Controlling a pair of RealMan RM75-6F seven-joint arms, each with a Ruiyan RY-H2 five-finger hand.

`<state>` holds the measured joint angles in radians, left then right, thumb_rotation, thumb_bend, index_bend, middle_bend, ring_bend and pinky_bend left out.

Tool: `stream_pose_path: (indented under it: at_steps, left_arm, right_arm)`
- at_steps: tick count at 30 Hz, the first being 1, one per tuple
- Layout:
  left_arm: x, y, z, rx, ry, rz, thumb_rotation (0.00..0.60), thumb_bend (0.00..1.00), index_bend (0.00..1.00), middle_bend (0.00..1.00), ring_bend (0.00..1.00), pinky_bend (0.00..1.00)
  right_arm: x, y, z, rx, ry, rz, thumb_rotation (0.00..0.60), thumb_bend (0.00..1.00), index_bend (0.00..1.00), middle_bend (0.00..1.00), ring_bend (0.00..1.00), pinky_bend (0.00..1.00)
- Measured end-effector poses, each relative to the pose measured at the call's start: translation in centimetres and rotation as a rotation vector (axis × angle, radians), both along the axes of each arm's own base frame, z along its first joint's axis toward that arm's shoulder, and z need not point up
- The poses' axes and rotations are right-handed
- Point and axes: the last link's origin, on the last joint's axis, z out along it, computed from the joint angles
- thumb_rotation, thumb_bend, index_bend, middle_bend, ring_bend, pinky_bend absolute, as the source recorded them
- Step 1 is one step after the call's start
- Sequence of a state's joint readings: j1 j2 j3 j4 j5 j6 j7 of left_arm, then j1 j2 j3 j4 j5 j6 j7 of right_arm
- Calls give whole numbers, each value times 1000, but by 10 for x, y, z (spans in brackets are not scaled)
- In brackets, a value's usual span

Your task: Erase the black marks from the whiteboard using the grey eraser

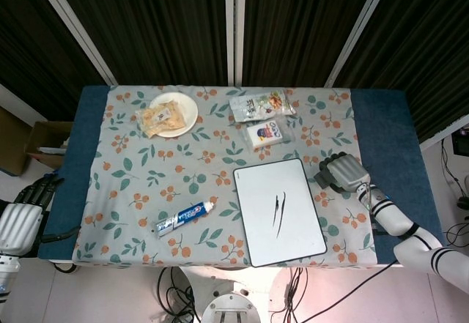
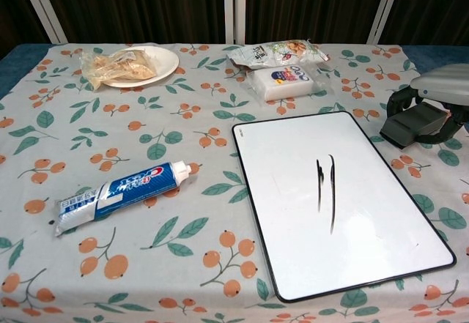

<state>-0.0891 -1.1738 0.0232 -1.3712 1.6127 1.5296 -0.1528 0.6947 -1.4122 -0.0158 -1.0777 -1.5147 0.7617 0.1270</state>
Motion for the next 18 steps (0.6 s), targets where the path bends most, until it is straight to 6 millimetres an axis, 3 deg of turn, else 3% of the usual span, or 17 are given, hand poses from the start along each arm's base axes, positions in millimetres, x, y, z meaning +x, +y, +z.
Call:
stream_pose_path:
  at_steps: [6,11,18]
  left_arm:
    - [0,1,-1,-2,1,-1,248,34,95,68,78,187]
    - [1,1,-1,-5,3,1,247,35,95,68,78,187]
    - [0,0,0,-4,1,4,248,34,95,68,79,187]
  right_arm:
    - [1,0,0,9,-14,-1,600,273,438,364,267,294]
    - [3,-2,-1,12,-11,8,600,273,441,327,219,222]
    - [5,-2,-1,15,-15,13,600,291,556,466,338,390]
